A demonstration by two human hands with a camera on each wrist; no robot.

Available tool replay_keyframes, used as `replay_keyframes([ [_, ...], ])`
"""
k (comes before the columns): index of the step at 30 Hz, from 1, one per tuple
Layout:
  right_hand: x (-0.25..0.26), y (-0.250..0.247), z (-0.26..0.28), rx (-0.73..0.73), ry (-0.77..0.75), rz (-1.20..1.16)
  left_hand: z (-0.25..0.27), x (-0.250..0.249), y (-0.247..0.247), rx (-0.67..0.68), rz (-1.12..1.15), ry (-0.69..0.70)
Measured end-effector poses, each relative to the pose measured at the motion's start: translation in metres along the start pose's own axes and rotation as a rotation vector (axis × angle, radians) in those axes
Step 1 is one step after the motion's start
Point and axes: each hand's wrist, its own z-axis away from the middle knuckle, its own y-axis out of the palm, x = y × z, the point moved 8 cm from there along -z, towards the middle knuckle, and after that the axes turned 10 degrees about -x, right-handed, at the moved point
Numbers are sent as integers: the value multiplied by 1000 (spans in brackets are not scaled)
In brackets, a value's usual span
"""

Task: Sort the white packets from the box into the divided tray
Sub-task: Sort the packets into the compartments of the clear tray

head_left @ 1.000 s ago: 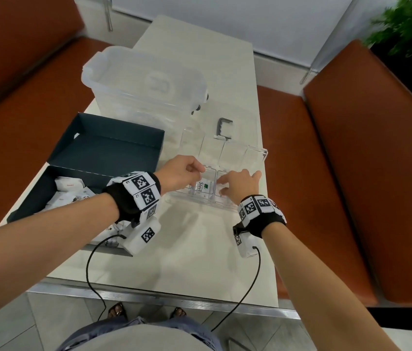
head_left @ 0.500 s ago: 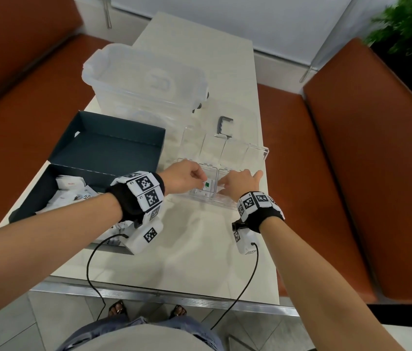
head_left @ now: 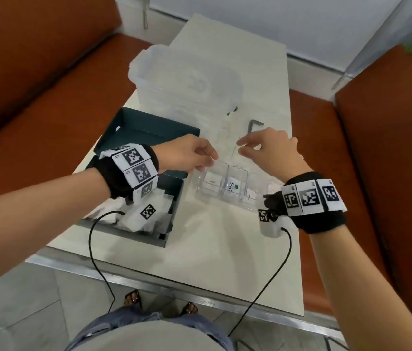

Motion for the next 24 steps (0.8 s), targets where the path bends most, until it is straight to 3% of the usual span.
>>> replay_keyframes([
  [4,94,7,-2,84,-204,-17,19,25,-63,-73,-41,-41],
  [11,213,108,13,469,-428,-30,55,92,-139,-216,-456,-88],
  [14,232,155,21,602,-395,6,70,132,-161,-289,-546,-201],
  [17,235,189,24,601,-327,125,85,168,-170,-253,-609,-365],
  [21,236,215,30,626,-258,122,101,202,-155,-137,-324,-525],
  [24,239,223,33,621,-202,77,105,208,-146,-130,-168,-523],
])
